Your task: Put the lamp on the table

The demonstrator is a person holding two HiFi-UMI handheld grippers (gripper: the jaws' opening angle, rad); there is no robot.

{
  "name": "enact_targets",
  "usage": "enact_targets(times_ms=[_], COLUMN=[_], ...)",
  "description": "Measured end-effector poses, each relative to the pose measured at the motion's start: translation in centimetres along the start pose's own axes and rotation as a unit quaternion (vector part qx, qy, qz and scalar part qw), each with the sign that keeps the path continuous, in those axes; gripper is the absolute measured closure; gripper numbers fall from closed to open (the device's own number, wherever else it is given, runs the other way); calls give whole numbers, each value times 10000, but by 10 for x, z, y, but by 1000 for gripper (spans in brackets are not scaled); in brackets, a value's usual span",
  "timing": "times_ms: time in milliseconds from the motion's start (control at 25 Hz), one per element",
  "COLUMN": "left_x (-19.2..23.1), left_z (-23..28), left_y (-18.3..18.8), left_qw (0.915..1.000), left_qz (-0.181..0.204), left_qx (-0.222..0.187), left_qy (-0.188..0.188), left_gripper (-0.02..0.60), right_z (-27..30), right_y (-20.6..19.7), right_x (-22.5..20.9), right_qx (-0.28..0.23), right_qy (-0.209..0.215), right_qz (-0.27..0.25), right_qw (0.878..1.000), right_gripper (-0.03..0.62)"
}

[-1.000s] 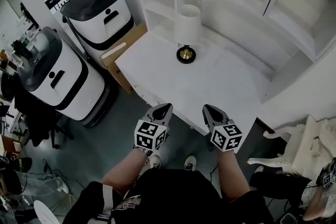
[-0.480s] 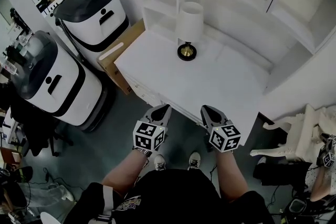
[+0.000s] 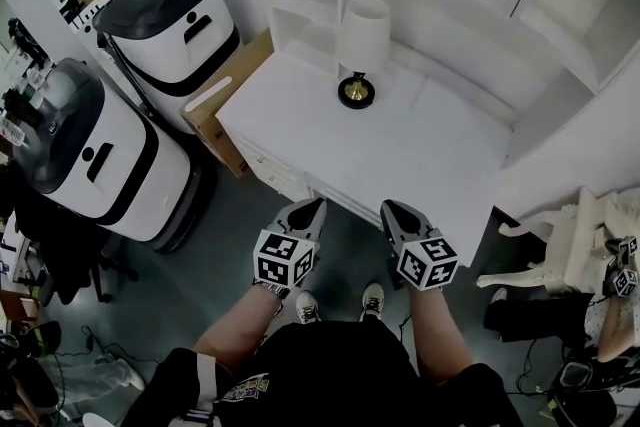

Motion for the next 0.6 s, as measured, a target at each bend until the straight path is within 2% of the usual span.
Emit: enact_targets(times_ms=[600], left_x=[4], left_z=[-21], left_y=[-5], left_qw=[9999], left_qz=[48], left_qx=[1], left_qy=[-163], left_gripper=[575], right_z=[-6], right_y=[-8], right_x=[26], right_qx=[-54], right_qy=[-112], right_qz=[-14], right_qw=[9999], right_gripper=[569])
Point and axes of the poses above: the fingertips, and each gripper's own axes: z forward along the fingers, x to its left, y out of its top, the point moved 5 cm from there along -z, backward along the fingers, and after that the axes turned 9 degrees about -y, right-handed, at the moved point
